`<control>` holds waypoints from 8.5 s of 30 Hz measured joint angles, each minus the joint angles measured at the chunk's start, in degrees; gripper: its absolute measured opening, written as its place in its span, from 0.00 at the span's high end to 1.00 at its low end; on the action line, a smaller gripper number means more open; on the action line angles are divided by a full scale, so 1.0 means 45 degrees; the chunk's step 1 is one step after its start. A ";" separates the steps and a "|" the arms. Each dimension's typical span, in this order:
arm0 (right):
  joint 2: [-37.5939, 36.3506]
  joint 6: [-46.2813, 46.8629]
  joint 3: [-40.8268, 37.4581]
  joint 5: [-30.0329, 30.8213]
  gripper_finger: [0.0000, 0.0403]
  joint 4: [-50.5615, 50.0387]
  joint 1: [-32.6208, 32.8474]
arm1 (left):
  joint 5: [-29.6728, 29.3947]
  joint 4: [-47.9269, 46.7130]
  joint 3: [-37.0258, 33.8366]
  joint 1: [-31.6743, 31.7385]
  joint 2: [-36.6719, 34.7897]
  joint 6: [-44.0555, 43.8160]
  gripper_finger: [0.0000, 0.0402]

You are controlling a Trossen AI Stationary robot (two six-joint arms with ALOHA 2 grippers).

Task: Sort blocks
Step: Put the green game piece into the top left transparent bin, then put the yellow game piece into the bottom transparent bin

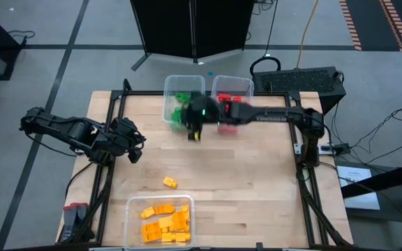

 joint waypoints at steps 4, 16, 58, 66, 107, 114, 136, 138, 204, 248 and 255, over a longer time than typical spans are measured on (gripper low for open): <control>0.0088 0.1024 0.0086 0.0015 0.63 -0.0057 -0.1441 | 0.0005 0.0000 0.0000 0.0003 0.0000 0.0003 1.00; 0.0092 0.1374 0.0105 -0.0137 0.12 -0.0720 -0.2274 | -0.0006 0.0005 0.0000 0.0003 0.0002 0.0008 1.00; 0.3263 0.4208 -0.4231 -0.4071 0.25 0.6847 0.3643 | 0.0107 -0.0102 0.0000 -0.0002 0.0015 -0.0337 1.00; 0.4888 0.3920 -0.2219 -0.4377 0.25 0.6886 0.3628 | 0.0180 -0.0180 0.0000 -0.0002 0.0034 -0.0346 1.00; 0.5171 0.5450 -0.2214 -0.3395 0.88 0.6326 0.3108 | -0.0335 -0.0300 0.0000 -0.0002 0.0034 0.0340 1.00; 0.3819 0.2850 -0.2203 -0.3473 0.61 0.5577 0.2836 | -0.0331 -0.0371 -0.0005 -0.0002 0.0105 0.0375 1.00; 0.4279 -0.2034 -0.1911 -0.6811 0.44 0.6052 0.1722 | -0.0690 -0.0373 -0.0015 0.0003 0.0170 0.0321 1.00; 0.4279 -0.2194 -0.1911 -0.6849 0.44 0.6093 0.1824 | -0.0728 -0.0369 -0.0015 0.0003 0.0170 0.0314 1.00; 0.8227 0.0499 0.4530 -0.7495 0.72 0.0056 0.2025 | -0.1182 -0.0327 -0.0021 0.0032 0.0334 -0.0235 1.00; 0.4014 0.3781 0.4548 -0.5825 0.72 0.1801 0.5998 | -0.1065 -0.0262 -0.0019 0.0028 0.0332 -0.0272 1.00; 0.4935 0.6452 0.4541 -0.5863 0.63 0.2986 0.6414 | -0.0986 -0.0262 -0.0019 0.0028 0.0330 -0.0269 1.00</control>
